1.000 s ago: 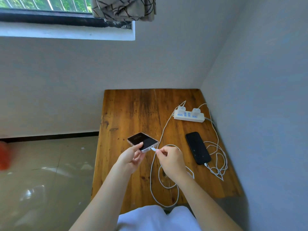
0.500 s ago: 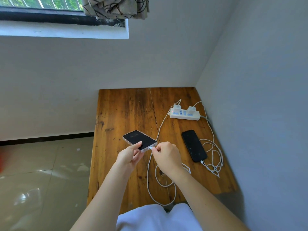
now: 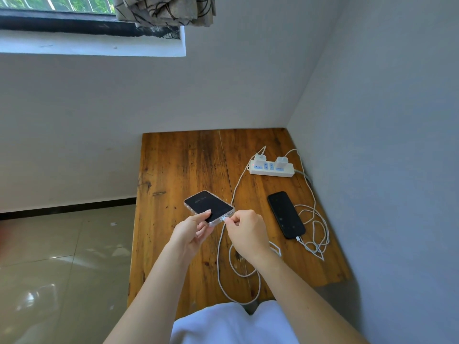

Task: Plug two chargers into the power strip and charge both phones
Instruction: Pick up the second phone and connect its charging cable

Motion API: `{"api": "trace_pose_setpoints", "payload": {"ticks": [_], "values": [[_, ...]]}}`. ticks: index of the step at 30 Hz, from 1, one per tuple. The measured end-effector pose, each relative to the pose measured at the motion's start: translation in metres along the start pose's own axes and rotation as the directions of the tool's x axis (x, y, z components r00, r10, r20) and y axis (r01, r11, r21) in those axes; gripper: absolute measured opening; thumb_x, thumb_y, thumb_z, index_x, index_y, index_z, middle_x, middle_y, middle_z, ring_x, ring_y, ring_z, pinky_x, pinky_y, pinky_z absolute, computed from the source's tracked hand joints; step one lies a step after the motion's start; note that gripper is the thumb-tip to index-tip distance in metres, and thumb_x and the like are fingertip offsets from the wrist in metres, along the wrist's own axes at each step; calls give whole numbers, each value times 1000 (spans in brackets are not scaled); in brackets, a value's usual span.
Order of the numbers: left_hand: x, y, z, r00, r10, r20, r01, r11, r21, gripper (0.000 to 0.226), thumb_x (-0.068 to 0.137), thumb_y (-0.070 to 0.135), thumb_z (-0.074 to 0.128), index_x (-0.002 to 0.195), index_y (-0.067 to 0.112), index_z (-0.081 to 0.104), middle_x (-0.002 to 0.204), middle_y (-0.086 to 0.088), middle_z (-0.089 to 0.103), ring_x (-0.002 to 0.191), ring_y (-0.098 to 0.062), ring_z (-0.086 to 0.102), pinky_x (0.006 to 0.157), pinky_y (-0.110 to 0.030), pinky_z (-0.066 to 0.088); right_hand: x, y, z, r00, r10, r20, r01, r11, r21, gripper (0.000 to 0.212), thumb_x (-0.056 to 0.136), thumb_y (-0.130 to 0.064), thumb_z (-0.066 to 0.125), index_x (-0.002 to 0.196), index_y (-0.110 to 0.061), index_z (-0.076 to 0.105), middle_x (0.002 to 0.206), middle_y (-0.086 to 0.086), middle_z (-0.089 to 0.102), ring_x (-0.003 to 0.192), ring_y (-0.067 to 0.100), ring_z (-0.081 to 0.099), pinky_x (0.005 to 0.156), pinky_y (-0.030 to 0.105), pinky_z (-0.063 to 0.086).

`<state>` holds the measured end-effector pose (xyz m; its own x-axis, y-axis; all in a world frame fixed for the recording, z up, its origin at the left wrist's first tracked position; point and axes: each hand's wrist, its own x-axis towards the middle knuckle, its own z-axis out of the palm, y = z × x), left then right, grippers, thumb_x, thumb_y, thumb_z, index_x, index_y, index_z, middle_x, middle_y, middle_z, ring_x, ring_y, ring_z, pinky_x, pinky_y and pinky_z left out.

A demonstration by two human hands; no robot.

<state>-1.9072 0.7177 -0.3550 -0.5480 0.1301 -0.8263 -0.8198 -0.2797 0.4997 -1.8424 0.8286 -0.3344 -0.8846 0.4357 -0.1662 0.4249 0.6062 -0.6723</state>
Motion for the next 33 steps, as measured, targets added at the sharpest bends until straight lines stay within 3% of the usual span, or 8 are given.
{"api": "trace_pose_setpoints", "payload": {"ticks": [4, 7, 11, 18, 33], "values": [[0, 2, -4, 998, 11, 56, -12, 1000, 17, 44, 80, 10, 72, 120, 5, 54, 113, -20, 67, 88, -26, 70, 43, -19, 53, 0, 6, -1, 993, 52, 103, -61, 995, 85, 24, 92, -25, 58, 76, -12, 70, 64, -3, 62, 56, 8, 57, 53, 14, 41], [1, 3, -9, 995, 14, 98, -20, 998, 55, 45, 83, 12, 70, 123, 4, 54, 119, -21, 64, 95, -28, 68, 44, -19, 53, -2, 10, 0, 976, 108, 189, -143, 974, 178, 24, 91, -24, 60, 73, -14, 71, 63, -4, 64, 61, 10, 60, 65, 26, 51], [2, 5, -13, 986, 5, 164, -16, 998, 63, 41, 87, 12, 65, 125, 2, 53, 117, -21, 66, 89, -26, 69, 45, -20, 54, -3, 11, 2, 968, 133, 212, -179, 959, 218, 22, 91, -24, 61, 76, -12, 73, 67, 0, 67, 64, 13, 61, 72, 36, 56], [4, 6, -19, 971, -11, 239, -2, 998, 57, 36, 90, 13, 61, 125, 4, 55, 112, -19, 69, 80, -22, 72, 66, -23, 56, -3, 10, 1, 966, 139, 217, -188, 955, 228, 19, 91, -21, 61, 75, -17, 70, 69, 0, 67, 68, 14, 63, 72, 33, 57], [4, 5, -18, 969, 0, 248, -17, 998, 68, 34, 90, 14, 61, 123, 7, 57, 116, -20, 68, 85, -23, 69, 58, -20, 56, -3, 15, 5, 962, 153, 225, -207, 949, 239, 19, 91, -22, 61, 79, -12, 71, 74, 4, 69, 71, 14, 64, 74, 31, 57]]}}
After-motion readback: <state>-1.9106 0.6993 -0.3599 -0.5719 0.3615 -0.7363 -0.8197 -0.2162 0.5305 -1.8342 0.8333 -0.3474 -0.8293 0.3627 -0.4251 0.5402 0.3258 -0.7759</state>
